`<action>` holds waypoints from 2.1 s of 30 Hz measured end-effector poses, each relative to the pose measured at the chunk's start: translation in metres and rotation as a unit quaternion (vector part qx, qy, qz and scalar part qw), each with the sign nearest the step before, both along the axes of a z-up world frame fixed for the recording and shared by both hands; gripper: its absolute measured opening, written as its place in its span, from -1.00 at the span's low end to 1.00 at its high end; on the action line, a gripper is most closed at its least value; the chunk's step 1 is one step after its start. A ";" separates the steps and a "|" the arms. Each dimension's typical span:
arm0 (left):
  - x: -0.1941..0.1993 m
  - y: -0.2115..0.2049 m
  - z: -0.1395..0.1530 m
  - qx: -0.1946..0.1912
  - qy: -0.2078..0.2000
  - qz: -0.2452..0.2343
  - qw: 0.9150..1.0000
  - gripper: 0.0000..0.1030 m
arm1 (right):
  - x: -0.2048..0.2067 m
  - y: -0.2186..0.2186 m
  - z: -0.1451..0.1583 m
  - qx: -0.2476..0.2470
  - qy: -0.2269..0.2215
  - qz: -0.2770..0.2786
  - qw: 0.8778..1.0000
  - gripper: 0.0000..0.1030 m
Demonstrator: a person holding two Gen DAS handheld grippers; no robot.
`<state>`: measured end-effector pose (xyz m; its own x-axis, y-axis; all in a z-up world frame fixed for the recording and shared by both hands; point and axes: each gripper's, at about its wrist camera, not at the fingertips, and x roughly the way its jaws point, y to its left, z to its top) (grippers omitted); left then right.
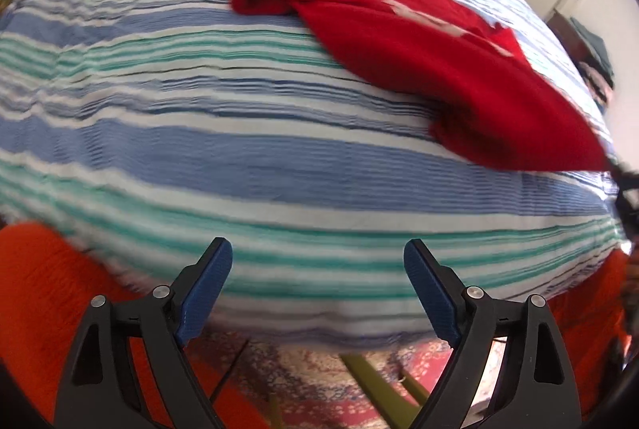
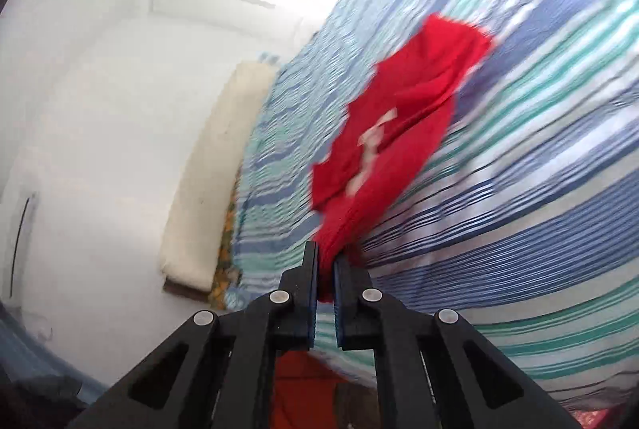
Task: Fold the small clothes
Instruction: 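Reach the right gripper to the red sweater hem and grasp it, then grasp the sweater hem with the left gripper while the right gripper holds another hem corner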
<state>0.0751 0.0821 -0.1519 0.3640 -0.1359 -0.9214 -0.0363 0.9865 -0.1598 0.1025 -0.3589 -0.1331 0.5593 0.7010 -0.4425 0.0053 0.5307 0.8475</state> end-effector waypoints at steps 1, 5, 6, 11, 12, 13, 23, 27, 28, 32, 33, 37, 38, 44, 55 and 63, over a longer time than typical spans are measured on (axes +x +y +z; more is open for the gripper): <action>0.007 -0.001 -0.004 -0.008 0.003 -0.008 1.000 0.74 | 0.004 -0.005 -0.013 -0.023 0.017 -0.012 1.000 -0.87; 0.038 -0.034 -0.016 -0.033 0.011 -0.033 0.999 0.74 | 0.015 -0.011 -0.064 -0.069 0.080 -0.035 0.994 -0.87; 0.045 -0.046 -0.017 -0.040 0.007 -0.048 0.998 0.74 | 0.017 -0.009 -0.072 -0.063 0.095 -0.037 0.993 -0.87; 0.074 -0.082 -0.026 -0.066 -0.013 -0.078 0.995 0.70 | 0.026 -0.003 -0.063 -0.080 0.076 -0.028 0.993 -0.87; 0.079 -0.085 -0.030 -0.063 -0.012 -0.078 0.995 0.66 | 0.025 -0.002 -0.064 -0.079 0.077 -0.028 0.994 -0.87; 0.082 -0.088 -0.034 -0.058 -0.011 -0.078 0.995 0.54 | 0.023 0.001 -0.065 -0.076 0.077 -0.029 0.994 -0.87; 0.094 -0.096 -0.032 -0.091 -0.006 -0.085 0.992 -0.94 | 0.017 -0.016 -0.067 -0.097 0.062 -0.023 0.993 -0.86; 0.055 -0.063 0.007 -0.100 -0.029 -0.088 0.991 -0.95 | 0.010 -0.012 -0.051 -0.090 0.048 -0.010 0.995 -0.86; 0.037 -0.048 0.024 -0.097 -0.038 -0.088 0.991 -0.95 | 0.007 -0.009 -0.043 -0.080 0.041 -0.003 0.996 -0.86; -0.013 -0.017 0.066 -0.063 -0.064 -0.093 0.992 -0.92 | -0.011 0.011 -0.013 -0.030 0.029 0.044 0.998 -0.86; -0.017 -0.016 0.066 -0.054 -0.061 -0.093 0.992 -0.89 | -0.014 0.018 -0.011 -0.031 0.031 0.056 0.997 -0.86; -0.017 -0.022 0.022 0.000 -0.017 -0.085 0.996 -0.15 | -0.015 0.048 -0.027 -0.121 0.060 0.085 0.987 -0.74; -0.017 -0.019 0.012 0.002 -0.009 -0.073 0.997 -0.08 | -0.014 0.054 -0.036 -0.153 0.082 0.088 0.981 -0.57; -0.006 0.019 -0.015 -0.122 0.016 0.017 0.992 0.03 | -0.021 0.046 -0.037 -0.154 0.095 0.072 0.981 0.14; 0.000 -0.008 -0.017 -0.121 0.051 -0.007 0.991 -0.95 | 0.000 0.065 -0.053 -0.155 0.109 0.119 0.975 -0.90; -0.023 -0.003 -0.024 0.017 0.065 0.006 0.998 -0.99 | -0.019 0.079 -0.012 -0.222 0.100 0.139 0.960 -0.91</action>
<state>0.0519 0.0794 -0.1763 0.2431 -0.1007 -0.9648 -0.0662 0.9906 -0.1201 0.0833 -0.2800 -0.1448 0.2500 0.5286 -0.8112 -0.0499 0.8438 0.5344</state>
